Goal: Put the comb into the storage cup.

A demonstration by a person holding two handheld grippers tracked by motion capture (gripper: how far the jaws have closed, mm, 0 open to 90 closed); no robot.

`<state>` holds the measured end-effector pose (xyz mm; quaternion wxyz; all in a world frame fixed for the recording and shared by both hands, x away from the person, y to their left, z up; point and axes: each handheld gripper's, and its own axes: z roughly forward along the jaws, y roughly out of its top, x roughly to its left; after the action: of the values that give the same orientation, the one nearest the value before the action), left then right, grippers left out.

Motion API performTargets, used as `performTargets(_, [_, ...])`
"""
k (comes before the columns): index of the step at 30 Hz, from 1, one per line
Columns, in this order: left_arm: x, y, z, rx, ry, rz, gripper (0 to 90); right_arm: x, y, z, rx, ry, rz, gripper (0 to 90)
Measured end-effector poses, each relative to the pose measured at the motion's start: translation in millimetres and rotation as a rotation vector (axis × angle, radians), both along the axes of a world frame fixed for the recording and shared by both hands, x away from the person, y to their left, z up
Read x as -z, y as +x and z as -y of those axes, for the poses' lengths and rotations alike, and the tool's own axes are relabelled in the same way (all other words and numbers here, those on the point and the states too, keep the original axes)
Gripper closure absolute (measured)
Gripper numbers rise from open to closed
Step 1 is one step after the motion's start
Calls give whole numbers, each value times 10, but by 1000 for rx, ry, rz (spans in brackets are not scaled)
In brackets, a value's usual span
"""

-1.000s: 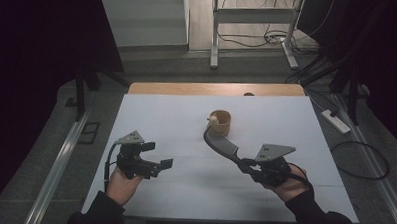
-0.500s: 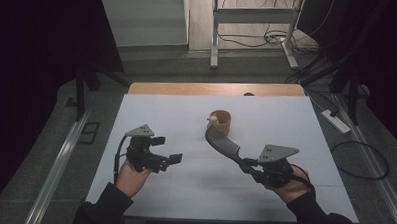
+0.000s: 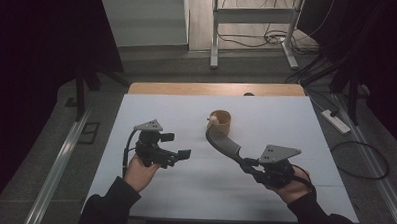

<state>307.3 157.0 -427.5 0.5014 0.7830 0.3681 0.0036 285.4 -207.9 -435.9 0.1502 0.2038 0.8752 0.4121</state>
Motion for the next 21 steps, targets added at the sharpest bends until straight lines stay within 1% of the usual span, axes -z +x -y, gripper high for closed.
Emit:
performTargets(6, [-13, 61, 91, 29, 0, -4, 0, -5, -3, -6, -2, 4, 10, 726])
performTargets(11, [-17, 114, 145, 40, 3, -10, 0, -2, -6, -19, -5, 3, 15, 726])
performTargets(21, [-40, 212, 230, 59, -16, -17, 0, -9, -6, -28, 0, 10, 31, 726])
